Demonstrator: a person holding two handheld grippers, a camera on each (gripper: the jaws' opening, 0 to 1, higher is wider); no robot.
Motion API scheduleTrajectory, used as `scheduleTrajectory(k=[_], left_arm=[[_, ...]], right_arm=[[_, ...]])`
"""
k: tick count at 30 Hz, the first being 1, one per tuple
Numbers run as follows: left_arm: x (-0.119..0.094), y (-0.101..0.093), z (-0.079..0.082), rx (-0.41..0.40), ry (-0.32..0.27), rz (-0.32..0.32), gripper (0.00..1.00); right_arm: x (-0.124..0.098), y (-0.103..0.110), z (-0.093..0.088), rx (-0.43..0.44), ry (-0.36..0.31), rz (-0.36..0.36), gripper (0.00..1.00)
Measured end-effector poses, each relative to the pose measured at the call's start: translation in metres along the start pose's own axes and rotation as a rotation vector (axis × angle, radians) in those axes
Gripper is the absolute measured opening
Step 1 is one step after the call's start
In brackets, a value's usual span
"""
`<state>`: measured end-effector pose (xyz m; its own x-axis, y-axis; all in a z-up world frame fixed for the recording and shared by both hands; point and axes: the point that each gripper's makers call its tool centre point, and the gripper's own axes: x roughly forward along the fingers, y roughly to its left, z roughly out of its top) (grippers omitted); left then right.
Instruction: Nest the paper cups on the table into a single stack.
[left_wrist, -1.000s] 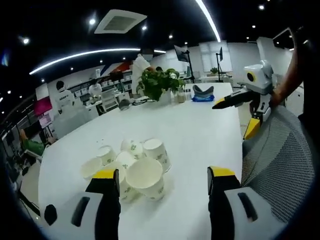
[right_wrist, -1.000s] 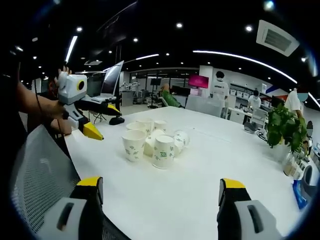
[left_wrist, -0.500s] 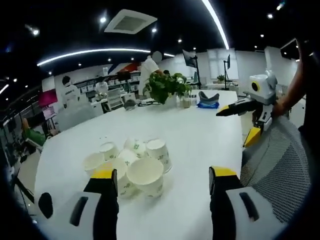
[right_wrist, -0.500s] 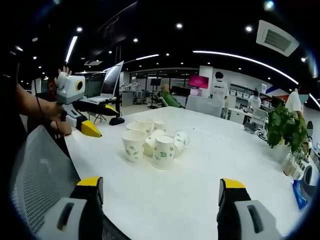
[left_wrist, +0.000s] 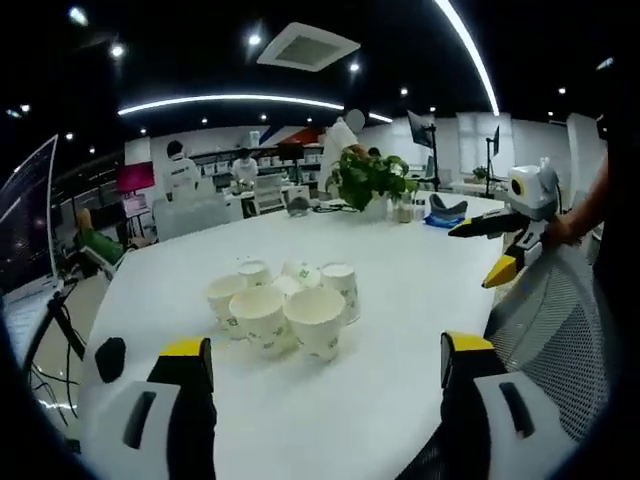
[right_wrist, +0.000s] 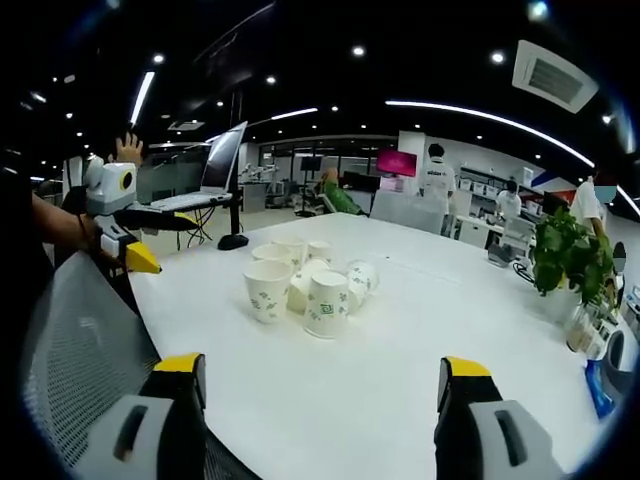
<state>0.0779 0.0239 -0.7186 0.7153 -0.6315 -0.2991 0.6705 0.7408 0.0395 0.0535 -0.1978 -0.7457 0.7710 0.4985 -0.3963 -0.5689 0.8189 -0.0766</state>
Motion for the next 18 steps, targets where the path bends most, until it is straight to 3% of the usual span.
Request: scheduleTrajectory(k=[18], left_arm=[[0.029, -0.002, 0.01, 0.045, 0.007, -0.056, 0.91]], right_arm=[[-0.001, 0.0, 0.0, -0.001, 0.001, -0.005, 0.98]])
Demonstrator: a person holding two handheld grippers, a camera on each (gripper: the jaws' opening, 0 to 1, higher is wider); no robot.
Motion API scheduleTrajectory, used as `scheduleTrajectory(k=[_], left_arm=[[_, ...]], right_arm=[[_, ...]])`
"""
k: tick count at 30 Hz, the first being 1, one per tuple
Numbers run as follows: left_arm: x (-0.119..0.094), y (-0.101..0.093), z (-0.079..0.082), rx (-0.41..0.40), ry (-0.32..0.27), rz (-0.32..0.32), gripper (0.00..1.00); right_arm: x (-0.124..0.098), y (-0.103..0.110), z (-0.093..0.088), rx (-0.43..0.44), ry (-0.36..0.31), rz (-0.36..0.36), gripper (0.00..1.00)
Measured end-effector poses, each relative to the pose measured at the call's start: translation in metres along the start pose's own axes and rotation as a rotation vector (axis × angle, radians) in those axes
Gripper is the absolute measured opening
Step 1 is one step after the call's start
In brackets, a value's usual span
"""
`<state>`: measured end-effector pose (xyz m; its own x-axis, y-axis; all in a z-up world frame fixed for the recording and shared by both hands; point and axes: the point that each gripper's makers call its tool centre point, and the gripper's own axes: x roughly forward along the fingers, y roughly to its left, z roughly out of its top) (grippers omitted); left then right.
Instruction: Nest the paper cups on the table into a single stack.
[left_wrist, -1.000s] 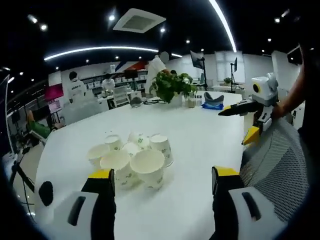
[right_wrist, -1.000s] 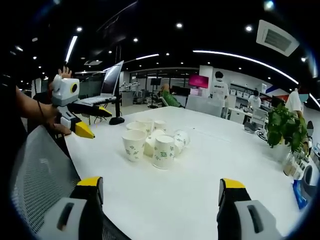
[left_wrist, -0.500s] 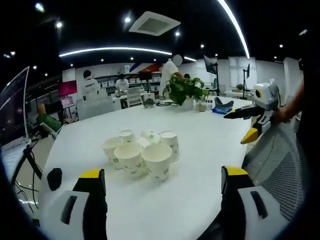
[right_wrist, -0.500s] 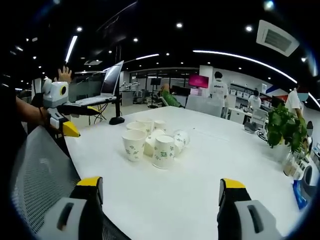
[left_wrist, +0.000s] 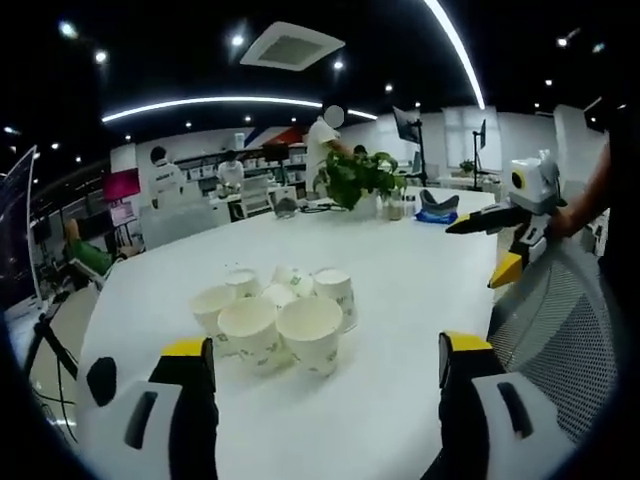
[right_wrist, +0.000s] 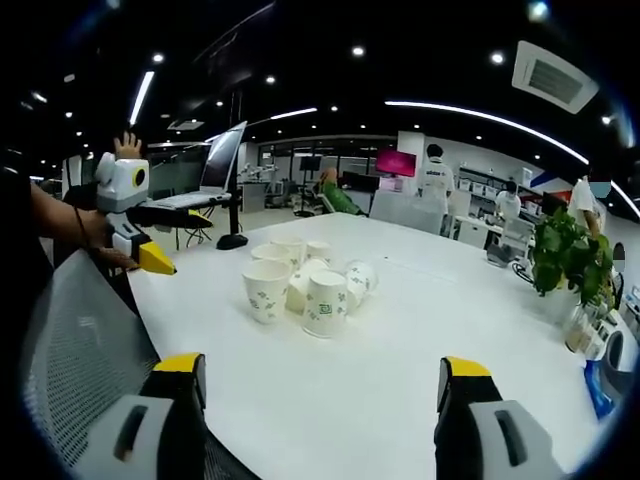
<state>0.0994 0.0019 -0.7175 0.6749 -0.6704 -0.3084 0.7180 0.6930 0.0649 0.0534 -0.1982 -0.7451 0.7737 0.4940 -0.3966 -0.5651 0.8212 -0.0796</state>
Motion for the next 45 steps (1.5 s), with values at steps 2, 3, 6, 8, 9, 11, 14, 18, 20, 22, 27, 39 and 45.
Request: scheduleTrajectory(k=[2, 3, 6, 8, 9, 11, 14, 18, 20, 22, 27, 39, 45], left_arm=[[0.003, 0.0, 0.001, 0.0, -0.003, -0.003, 0.89], [0.006, 0.001, 0.002, 0.003, -0.007, -0.004, 0.88], [0.013, 0.0, 0.004, 0.012, -0.006, -0.013, 0.86], [0.018, 0.0, 0.003, 0.026, 0.001, -0.025, 0.83], [0.02, 0.0, 0.003, 0.033, 0.003, -0.029, 0.82], [0.024, 0.0, 0.003, 0.045, 0.006, -0.04, 0.79], [0.031, -0.001, 0.005, 0.055, 0.003, -0.058, 0.76], [0.039, -0.002, 0.005, 0.066, 0.006, -0.075, 0.74], [0.043, -0.004, 0.006, 0.069, 0.008, -0.082, 0.73], [0.045, -0.006, 0.007, 0.071, 0.011, -0.088, 0.72], [0.051, -0.007, 0.005, 0.079, 0.023, -0.109, 0.7], [0.067, -0.009, 0.0, 0.113, 0.054, -0.158, 0.55], [0.077, -0.015, -0.003, 0.149, 0.081, -0.207, 0.41]], right_arm=[[0.0, 0.0, 0.0, 0.001, -0.001, 0.0, 0.98], [0.0, 0.0, 0.0, 0.0, -0.001, -0.001, 0.98], [0.0, -0.001, 0.0, 0.0, -0.002, -0.005, 0.98], [0.0, -0.002, 0.0, 0.002, -0.002, -0.008, 0.98], [-0.001, -0.002, 0.0, 0.002, -0.003, -0.009, 0.98], [-0.001, -0.002, 0.001, 0.004, -0.005, -0.011, 0.98], [-0.001, -0.002, 0.0, 0.001, -0.003, -0.011, 0.98], [-0.001, -0.004, 0.001, 0.004, -0.006, -0.016, 0.97], [-0.001, -0.004, 0.0, 0.005, -0.006, -0.016, 0.97], [-0.001, -0.004, 0.0, 0.005, -0.005, -0.016, 0.97], [-0.001, -0.004, 0.0, 0.008, -0.003, -0.017, 0.97], [-0.001, -0.005, -0.001, 0.007, 0.0, -0.02, 0.96], [-0.001, -0.005, -0.002, 0.007, 0.005, -0.019, 0.95]])
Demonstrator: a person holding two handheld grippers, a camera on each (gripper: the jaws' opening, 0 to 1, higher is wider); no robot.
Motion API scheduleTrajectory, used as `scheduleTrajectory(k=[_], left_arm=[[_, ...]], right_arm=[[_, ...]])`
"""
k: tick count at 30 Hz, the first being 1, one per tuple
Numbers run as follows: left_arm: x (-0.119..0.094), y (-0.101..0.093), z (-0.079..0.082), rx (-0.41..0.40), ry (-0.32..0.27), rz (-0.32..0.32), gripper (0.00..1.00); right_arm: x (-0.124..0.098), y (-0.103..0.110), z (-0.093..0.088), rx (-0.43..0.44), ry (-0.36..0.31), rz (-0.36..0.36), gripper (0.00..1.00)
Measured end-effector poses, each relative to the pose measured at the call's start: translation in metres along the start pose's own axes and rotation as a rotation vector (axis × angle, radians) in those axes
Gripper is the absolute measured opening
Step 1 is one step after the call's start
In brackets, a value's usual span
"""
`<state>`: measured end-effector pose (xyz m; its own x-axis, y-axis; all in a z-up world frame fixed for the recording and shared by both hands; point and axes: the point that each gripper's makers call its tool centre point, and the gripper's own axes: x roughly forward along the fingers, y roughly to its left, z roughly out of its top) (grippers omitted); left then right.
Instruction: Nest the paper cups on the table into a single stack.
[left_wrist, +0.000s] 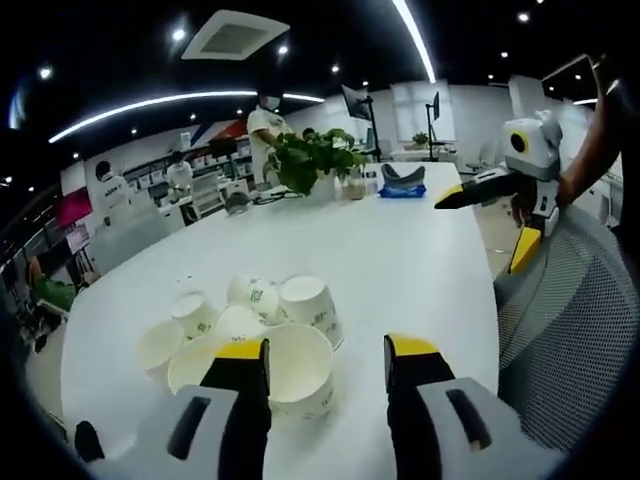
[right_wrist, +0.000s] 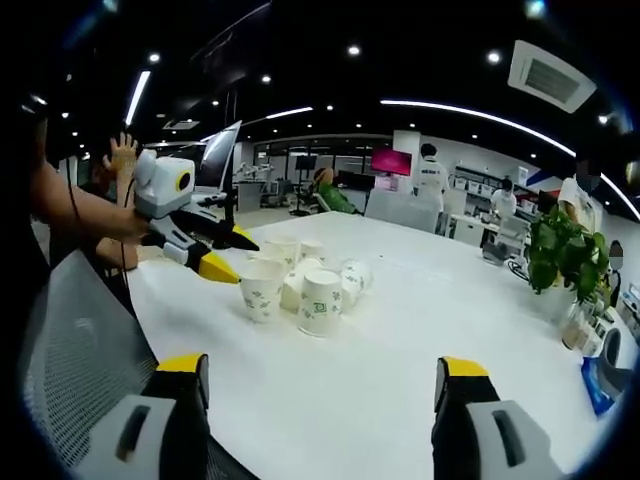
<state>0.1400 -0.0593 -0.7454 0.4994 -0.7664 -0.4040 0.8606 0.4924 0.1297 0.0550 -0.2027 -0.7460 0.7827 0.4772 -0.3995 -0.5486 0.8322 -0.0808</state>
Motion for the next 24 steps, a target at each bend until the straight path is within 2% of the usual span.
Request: scheduleTrajectory(k=[4, 11, 15, 24], left_arm=[[0.005, -0.002, -0.002, 0.015, 0.013, -0.018, 0.35], [0.013, -0.002, -0.015, 0.077, 0.077, -0.036, 0.26], [0.016, -0.002, -0.023, 0.109, 0.113, -0.055, 0.18], [0.019, -0.004, -0.028, 0.149, 0.144, -0.075, 0.05]], right_arm=[[0.0, 0.0, -0.001, -0.001, 0.004, -0.001, 0.95], [0.0, -0.001, -0.002, 0.001, 0.013, -0.003, 0.93], [0.0, -0.001, -0.003, 0.0, 0.015, -0.004, 0.93], [0.0, -0.002, -0.003, -0.001, 0.015, -0.011, 0.93]])
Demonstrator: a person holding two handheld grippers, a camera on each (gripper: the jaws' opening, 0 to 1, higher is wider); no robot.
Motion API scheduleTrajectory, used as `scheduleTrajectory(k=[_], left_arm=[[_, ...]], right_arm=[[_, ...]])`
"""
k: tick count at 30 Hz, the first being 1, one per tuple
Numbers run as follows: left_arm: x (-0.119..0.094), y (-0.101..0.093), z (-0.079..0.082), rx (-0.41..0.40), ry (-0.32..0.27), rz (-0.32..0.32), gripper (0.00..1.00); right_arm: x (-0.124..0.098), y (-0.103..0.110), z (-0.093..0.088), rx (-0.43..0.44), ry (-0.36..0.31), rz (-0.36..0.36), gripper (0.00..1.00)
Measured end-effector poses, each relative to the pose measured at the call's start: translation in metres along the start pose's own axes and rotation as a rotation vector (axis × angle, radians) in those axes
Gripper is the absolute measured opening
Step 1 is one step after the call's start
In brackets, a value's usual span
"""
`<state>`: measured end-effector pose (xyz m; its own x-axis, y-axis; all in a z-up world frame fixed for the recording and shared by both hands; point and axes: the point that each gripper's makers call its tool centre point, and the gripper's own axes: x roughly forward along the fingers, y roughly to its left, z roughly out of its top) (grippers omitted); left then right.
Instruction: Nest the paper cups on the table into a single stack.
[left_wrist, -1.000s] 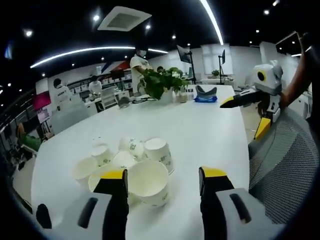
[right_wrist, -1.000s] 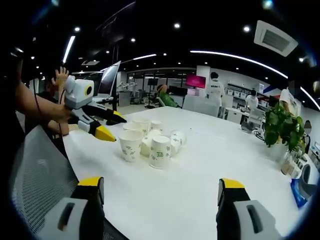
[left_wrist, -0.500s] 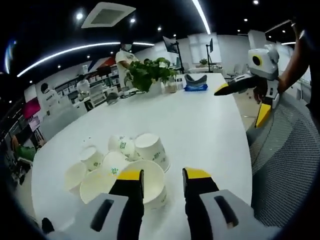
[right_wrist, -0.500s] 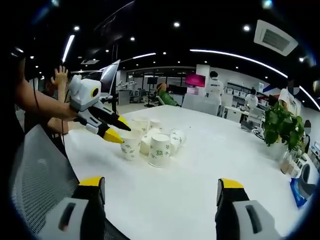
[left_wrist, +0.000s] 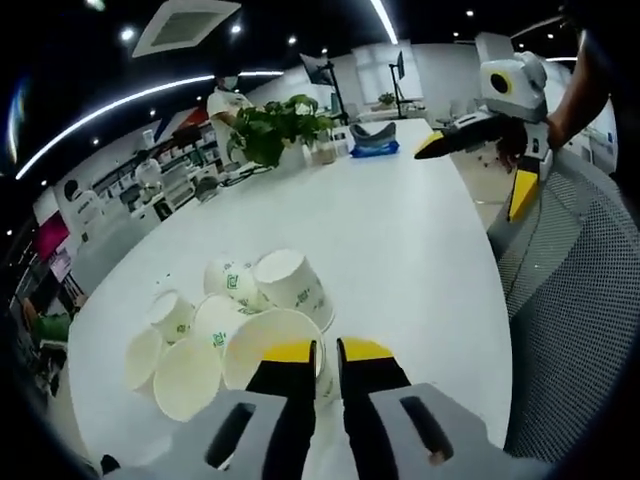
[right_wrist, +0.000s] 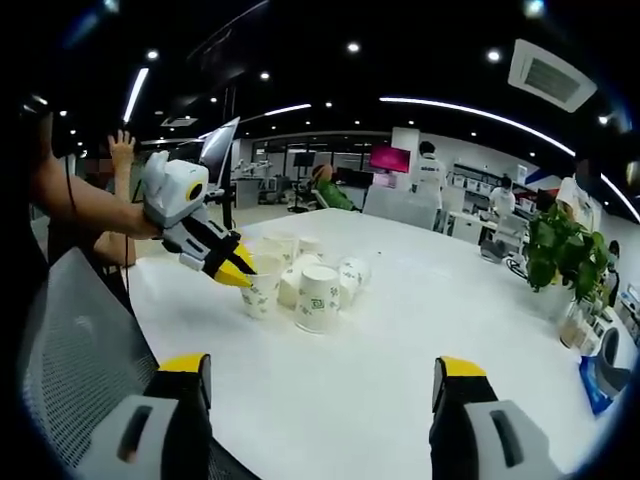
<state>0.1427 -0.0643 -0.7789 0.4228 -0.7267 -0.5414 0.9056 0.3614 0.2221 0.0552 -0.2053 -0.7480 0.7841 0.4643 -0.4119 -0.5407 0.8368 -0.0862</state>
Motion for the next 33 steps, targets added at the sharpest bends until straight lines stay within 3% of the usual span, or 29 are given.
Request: scheduleTrajectory(k=[3, 16, 33], left_arm=[[0.0, 0.001, 0.0, -0.021, 0.003, 0.001, 0.0], [-0.003, -0.009, 0.006, -0.043, 0.003, -0.008, 0.0], [-0.005, -0.042, 0.01, -0.055, 0.039, -0.057, 0.0]], right_arm=[[0.0, 0.0, 0.0, -0.001, -0.001, -0.001, 0.93], [0.0, 0.001, 0.0, -0.006, -0.001, 0.002, 0.93], [0.0, 0.002, -0.001, -0.009, 0.002, 0.011, 0.93]])
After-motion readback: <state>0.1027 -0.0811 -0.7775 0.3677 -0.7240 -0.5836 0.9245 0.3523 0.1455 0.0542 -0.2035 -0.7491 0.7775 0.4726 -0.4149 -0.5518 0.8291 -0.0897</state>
